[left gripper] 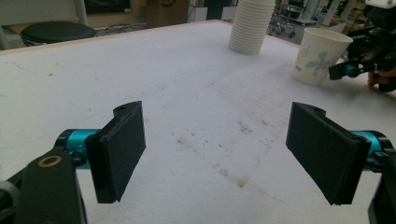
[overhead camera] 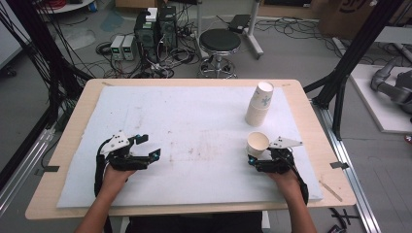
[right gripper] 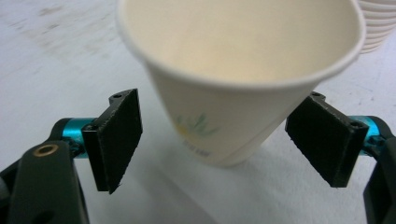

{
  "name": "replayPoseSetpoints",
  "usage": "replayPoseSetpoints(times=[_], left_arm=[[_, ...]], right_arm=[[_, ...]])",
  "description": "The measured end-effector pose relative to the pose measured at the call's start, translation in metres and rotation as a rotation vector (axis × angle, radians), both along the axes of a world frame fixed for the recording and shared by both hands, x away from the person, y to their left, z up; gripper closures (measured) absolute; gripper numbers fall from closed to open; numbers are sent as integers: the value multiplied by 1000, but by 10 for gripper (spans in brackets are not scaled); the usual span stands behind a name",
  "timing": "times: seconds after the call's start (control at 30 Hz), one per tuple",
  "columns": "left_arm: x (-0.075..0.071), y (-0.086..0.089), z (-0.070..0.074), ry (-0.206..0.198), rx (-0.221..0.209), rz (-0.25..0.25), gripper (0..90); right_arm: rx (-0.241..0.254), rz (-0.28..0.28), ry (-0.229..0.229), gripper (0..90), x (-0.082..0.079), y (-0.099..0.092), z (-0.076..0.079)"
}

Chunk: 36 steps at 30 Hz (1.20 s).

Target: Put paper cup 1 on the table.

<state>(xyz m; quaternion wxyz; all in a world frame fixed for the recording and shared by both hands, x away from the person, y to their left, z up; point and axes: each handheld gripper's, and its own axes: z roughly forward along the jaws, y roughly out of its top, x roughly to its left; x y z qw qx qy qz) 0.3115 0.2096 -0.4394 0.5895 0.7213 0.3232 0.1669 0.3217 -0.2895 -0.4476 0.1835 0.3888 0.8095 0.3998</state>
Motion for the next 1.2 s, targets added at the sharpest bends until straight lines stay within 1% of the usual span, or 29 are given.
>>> replayPoseSetpoints(times=[0.07, 0.1, 0.2, 0.3, 0.37, 0.43, 0.5, 0.57, 0.67, 0.73, 0.77, 0.9, 0.97, 1.03, 1.07, 1.13, 1.2], left_arm=[[0, 1, 0, -1, -3, 3, 191], [0, 1, 0, -3, -5, 3, 191], [0, 2, 0, 0, -10, 7, 190], [0, 2, 0, -3, -9, 8, 190], [0, 2, 1, -5, -12, 12, 190], [0, 3, 1, -10, -37, 19, 188], [1, 5, 2, -17, -57, 30, 184], [1, 7, 3, -24, -63, 39, 180], [1, 9, 4, -24, -73, 43, 166], [0, 9, 5, -28, -70, 47, 163], [0, 9, 5, -25, -76, 49, 162], [0, 11, 6, -26, -75, 52, 160], [0, 12, 7, -32, -91, 46, 160], [-1, 13, 8, -40, -89, 53, 160], [-1, 14, 8, -39, -81, 53, 162], [-1, 14, 8, -34, -82, 51, 163], [-2, 15, 8, -35, -86, 52, 163]], right_arm=[[6, 18, 2, 194, -5, -4, 2], [18, 22, -1, 194, -8, -7, 4], [56, 43, -17, 194, -17, -17, 11], [77, 54, -34, 194, -24, -23, 17], [85, 66, -52, 194, -28, -27, 22], [88, 69, -93, 193, -33, -31, 29], [126, 67, -125, 194, -36, -36, 37], [169, 60, -151, 193, -38, -40, 43], [195, 50, -169, 193, -40, -43, 48], [198, 48, -178, 193, -40, -43, 50], [198, 42, -182, 194, -40, -43, 52], [188, 0, -199, 193, -38, -39, 58], [174, -17, -204, 194, -37, -37, 62], [168, -20, -215, 193, -37, -36, 65], [173, -24, -214, 193, -37, -36, 67], [174, -27, -223, 194, -37, -36, 67], [181, -32, -221, 194, -37, -37, 66]])
